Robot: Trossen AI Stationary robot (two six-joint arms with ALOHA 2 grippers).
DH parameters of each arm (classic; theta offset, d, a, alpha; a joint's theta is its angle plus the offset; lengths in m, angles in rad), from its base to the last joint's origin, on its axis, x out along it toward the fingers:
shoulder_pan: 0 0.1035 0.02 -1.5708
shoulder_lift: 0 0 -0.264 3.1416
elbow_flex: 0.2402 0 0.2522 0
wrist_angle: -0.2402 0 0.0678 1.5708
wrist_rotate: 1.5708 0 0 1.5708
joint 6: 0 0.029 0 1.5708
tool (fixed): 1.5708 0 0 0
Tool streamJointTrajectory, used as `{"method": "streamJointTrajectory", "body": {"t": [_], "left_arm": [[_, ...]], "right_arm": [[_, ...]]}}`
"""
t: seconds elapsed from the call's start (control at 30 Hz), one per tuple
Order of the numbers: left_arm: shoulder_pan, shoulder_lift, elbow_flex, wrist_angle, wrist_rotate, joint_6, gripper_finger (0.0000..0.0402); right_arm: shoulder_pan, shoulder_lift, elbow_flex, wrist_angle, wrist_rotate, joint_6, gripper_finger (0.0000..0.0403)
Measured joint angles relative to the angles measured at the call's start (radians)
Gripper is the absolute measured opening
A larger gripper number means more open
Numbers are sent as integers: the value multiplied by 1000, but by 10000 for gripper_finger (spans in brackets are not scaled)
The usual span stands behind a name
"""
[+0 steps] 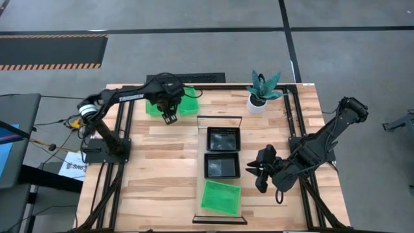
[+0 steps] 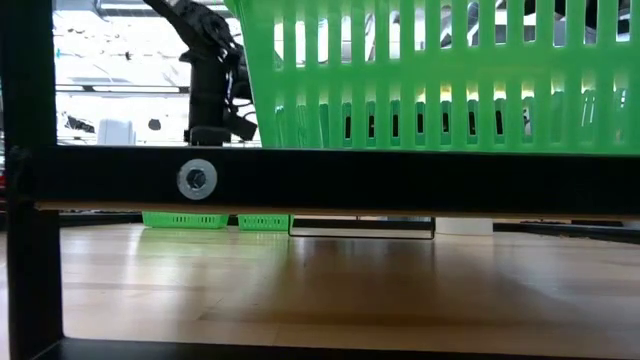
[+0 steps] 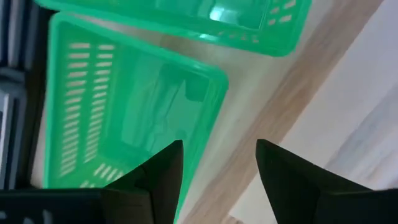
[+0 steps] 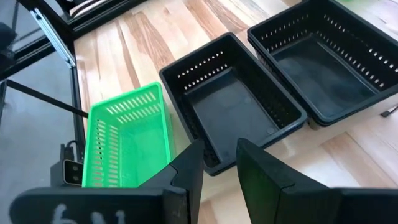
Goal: Stack baskets on shelf by color
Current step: Stack the green bin on top of the green bin on the shelf
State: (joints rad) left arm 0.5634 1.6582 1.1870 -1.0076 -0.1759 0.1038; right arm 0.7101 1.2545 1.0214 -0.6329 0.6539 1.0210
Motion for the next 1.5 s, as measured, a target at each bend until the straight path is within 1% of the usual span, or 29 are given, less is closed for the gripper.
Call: {"method": "streamJointTrajectory", "body": {"t": [0.13,0.27,0.33,0.4,0.43,0.57,0.6,0.63,0.73,0.83,1.0,1.1,1.17,1.33,1.43,1.5], "left_arm": [[10,59,0,22,-5,37,190],[38,112,0,21,-11,40,189],[50,127,0,20,-11,36,182],[60,136,-1,14,-12,29,159],[63,138,-1,10,-20,21,140],[69,139,-1,-40,-64,-12,38],[70,139,-1,-53,-72,-21,20],[70,139,-1,-73,-78,-32,12],[68,139,-1,-135,-99,-65,7],[58,116,-2,-211,-96,-113,3],[17,10,-2,-270,-81,-202,2],[-25,-92,-1,-302,-19,-273,1],[-72,-175,-1,-308,34,-350,1],[-231,-398,-1,-273,171,-564,0],[-352,-511,-1,-184,217,-692,0],[-441,-562,-1,-84,224,-748,0]], "right_arm": [[4,0,0,-17,-1,1,118],[7,0,0,-38,-3,3,118],[10,0,0,-43,-3,3,118],[10,0,0,-43,-3,3,118],[10,0,0,-43,-4,4,118],[10,0,0,-47,-4,18,118],[10,0,0,-47,-4,18,118],[10,0,0,-47,-4,18,118],[3,0,0,-46,-4,18,118],[-6,0,0,-40,-4,18,118],[-13,0,0,-36,-3,18,118],[-13,0,0,-21,-3,19,118],[-13,0,0,-10,-3,19,118],[-13,0,0,26,-3,19,118],[-13,0,0,50,-2,19,118],[-13,0,0,63,-2,19,118]]}}
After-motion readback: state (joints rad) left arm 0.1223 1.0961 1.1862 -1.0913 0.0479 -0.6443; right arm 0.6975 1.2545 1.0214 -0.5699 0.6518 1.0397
